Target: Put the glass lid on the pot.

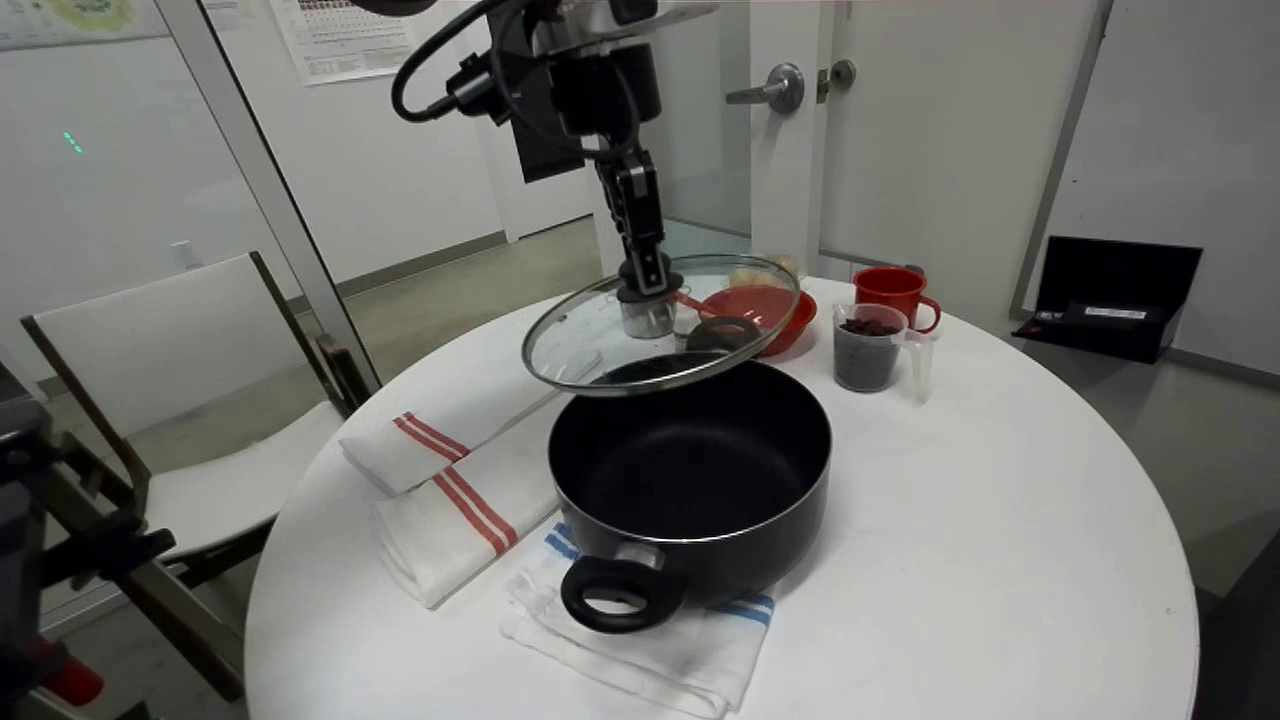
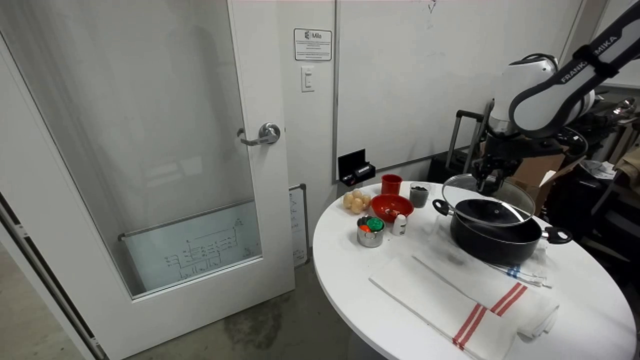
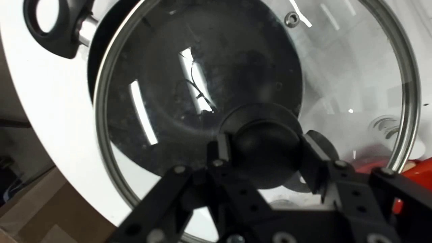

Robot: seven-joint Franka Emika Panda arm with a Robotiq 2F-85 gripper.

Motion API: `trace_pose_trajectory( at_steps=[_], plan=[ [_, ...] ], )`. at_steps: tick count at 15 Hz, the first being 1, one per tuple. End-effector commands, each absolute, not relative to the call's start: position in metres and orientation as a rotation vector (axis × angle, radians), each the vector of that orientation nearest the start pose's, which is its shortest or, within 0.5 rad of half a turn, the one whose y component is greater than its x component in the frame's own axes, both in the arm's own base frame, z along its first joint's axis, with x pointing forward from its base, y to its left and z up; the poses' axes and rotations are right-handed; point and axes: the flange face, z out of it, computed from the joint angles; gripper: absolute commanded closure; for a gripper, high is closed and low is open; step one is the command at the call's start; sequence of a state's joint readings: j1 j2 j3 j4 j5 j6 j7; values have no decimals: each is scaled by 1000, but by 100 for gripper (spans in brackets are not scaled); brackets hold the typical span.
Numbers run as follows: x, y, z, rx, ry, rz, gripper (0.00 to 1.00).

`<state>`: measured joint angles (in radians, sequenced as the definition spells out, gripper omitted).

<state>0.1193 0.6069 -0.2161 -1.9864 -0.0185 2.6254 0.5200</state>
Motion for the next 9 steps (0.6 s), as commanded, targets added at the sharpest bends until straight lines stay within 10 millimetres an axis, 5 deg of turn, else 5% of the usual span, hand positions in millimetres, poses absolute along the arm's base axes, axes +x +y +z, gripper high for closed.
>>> trace_pose_trajectory(
  at_steps=[1, 5, 9],
  plan=[
    [602, -91, 173, -3071, 1049, -117, 74],
    [597, -122, 166, -3019, 1159, -94, 74],
    [593, -133, 154, -2982, 1210, -69, 74]
  ],
)
